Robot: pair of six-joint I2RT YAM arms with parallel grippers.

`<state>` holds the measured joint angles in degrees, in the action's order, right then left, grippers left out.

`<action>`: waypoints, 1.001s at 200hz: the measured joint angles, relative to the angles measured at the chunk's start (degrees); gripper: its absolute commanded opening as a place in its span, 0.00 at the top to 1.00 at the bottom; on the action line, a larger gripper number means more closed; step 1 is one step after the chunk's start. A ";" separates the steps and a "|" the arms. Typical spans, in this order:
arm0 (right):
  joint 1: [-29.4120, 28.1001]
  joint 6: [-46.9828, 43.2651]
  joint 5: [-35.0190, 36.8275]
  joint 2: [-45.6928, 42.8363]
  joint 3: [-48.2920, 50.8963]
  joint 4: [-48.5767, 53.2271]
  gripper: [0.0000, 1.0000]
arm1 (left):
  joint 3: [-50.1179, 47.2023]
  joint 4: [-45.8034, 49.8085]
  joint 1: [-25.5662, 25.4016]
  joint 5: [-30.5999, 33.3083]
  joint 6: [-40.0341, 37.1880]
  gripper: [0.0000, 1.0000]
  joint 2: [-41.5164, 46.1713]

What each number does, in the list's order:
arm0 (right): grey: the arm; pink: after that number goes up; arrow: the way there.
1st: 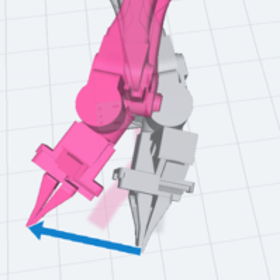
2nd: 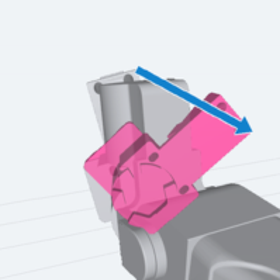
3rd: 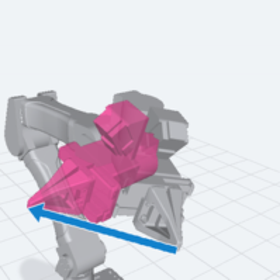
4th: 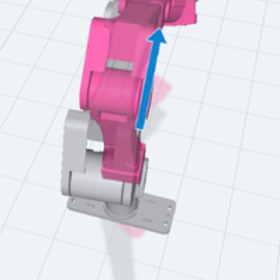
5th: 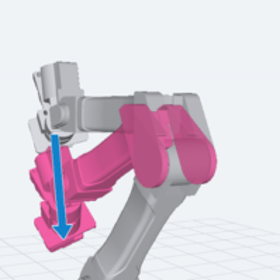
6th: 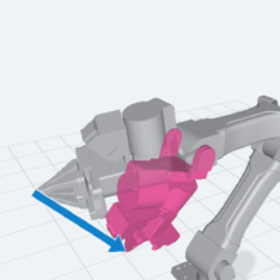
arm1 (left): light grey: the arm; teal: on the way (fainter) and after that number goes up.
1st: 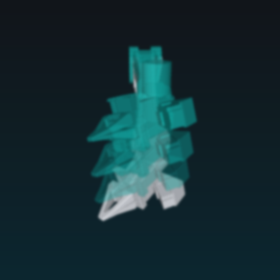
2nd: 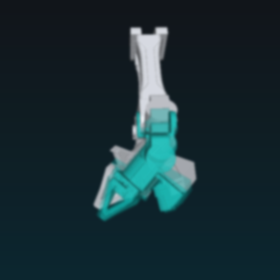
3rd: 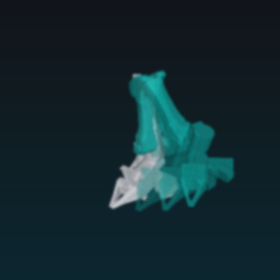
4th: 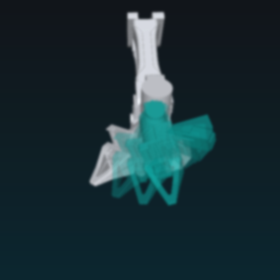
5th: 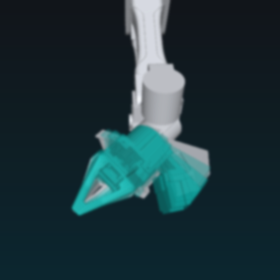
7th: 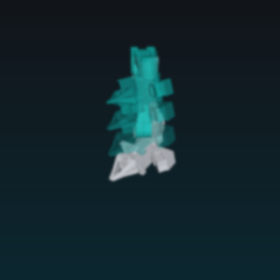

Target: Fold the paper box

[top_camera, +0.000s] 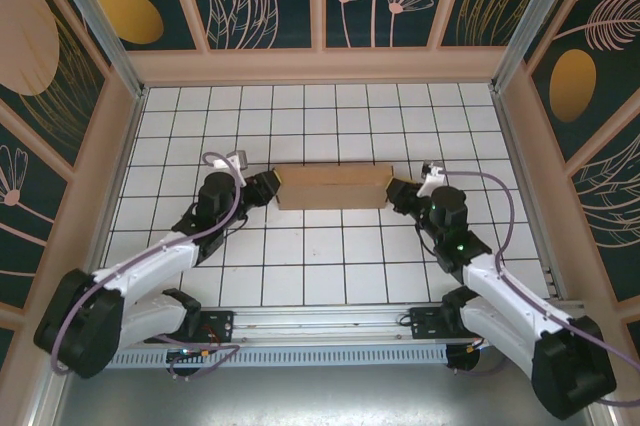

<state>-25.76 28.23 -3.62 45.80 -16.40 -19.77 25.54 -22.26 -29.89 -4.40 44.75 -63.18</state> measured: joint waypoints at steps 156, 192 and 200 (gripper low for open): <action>-22.29 -1.31 15.67 -8.98 2.95 12.74 0.55 | 2.34 30.47 -10.03 11.96 0.59 0.37 9.38; -10.69 0.57 9.38 3.82 -5.27 15.89 0.51 | 7.54 28.65 1.44 6.64 -3.87 0.33 2.36; -8.96 0.72 7.82 6.73 -6.86 16.33 0.51 | 7.58 28.46 3.69 5.64 -4.83 0.33 1.01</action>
<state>-34.72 28.95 4.21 52.53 -23.27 -3.44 33.12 6.20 -26.20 1.23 39.92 -62.17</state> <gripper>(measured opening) 0.492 0.663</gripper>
